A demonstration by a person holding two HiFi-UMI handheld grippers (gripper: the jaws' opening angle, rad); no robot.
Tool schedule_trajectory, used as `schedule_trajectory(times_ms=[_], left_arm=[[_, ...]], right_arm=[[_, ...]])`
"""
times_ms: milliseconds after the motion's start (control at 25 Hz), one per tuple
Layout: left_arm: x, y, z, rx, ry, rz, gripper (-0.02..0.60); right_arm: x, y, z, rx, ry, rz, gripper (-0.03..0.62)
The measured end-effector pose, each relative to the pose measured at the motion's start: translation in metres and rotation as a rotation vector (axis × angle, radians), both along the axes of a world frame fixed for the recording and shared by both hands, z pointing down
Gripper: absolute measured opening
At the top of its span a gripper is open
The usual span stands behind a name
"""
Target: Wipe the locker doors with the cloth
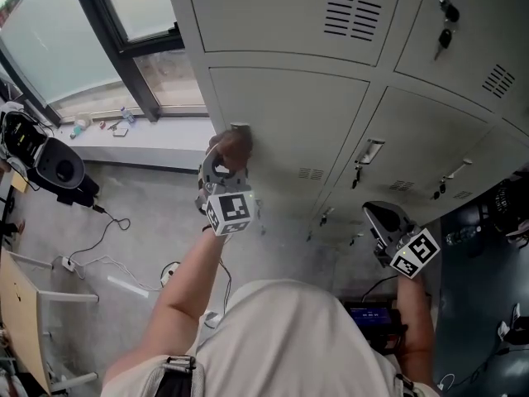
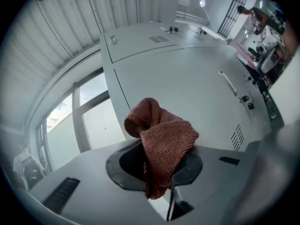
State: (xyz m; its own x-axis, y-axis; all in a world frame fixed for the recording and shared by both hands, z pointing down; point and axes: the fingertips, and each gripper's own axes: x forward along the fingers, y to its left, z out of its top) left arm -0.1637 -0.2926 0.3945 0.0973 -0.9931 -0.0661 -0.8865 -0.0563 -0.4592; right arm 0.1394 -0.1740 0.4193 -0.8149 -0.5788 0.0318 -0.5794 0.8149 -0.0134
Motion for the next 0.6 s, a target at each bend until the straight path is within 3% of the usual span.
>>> schedule_trajectory(times_ms=[80,200,440,600], left_arm=[[0.012,0.002,0.004,-0.023,0.009,0.018,0.072],[0.048,0.003,0.002,-0.036,-0.051,0.092,0.072],[0.128,0.007,-0.005,-0.005,-0.079,0.218,0.072],[0.192,0.011,-0.007,0.013,-0.145,0.343,0.072]], right_arm=[[0.002,0.001,0.001,-0.002,-0.001,0.003,0.018],[0.008,0.001,0.002,-0.005,0.002,0.014,0.018],[0.017,0.003,0.002,-0.007,-0.003,0.035,0.018],[0.028,0.005,0.005,-0.015,-0.008,0.062,0.018]])
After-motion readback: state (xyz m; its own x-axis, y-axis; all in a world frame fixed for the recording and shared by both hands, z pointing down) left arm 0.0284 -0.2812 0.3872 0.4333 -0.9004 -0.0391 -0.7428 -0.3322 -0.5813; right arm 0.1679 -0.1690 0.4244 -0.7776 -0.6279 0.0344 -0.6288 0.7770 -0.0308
